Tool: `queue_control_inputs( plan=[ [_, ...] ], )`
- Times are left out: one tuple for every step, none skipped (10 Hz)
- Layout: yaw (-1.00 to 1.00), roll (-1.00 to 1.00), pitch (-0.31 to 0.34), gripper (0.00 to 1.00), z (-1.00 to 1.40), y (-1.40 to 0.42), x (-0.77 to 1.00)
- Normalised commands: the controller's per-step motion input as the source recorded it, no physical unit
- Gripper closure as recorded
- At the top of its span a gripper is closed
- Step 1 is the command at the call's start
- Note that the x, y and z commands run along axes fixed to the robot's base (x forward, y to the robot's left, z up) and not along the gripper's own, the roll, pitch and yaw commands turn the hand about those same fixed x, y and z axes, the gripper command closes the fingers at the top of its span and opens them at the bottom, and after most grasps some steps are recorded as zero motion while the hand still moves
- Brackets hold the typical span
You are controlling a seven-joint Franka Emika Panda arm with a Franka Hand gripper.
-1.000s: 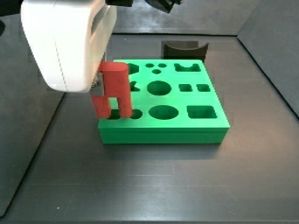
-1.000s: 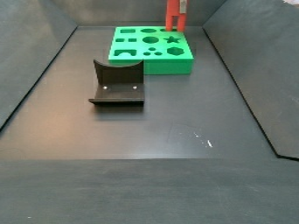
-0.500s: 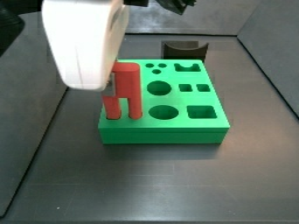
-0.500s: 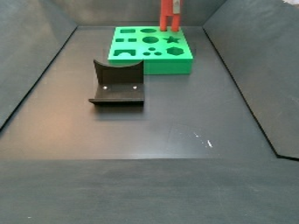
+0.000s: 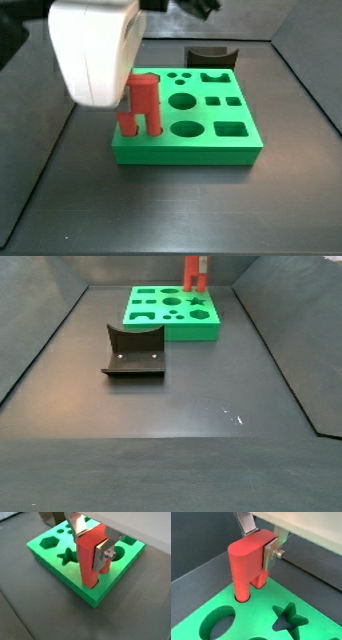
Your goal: Insert the square-circle object.
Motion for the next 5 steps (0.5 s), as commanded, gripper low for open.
queue_control_inputs(
  plan=[
    [0.35,0.08,-0.137,1.0,-0.51,-0.05,-0.15],
    [0.22,0.06,-0.081,1.0,-0.56,-0.15,-0.09],
    [0.0,0.01,-0.029,1.0,-0.57,-0.27,0.0],
    [-0.09,0.09,0.0,1.0,-0.47,-0.32,0.02],
    [-0.15,0.1,0.0,1.0,-0.42,-0.33,0.08]
  ],
)
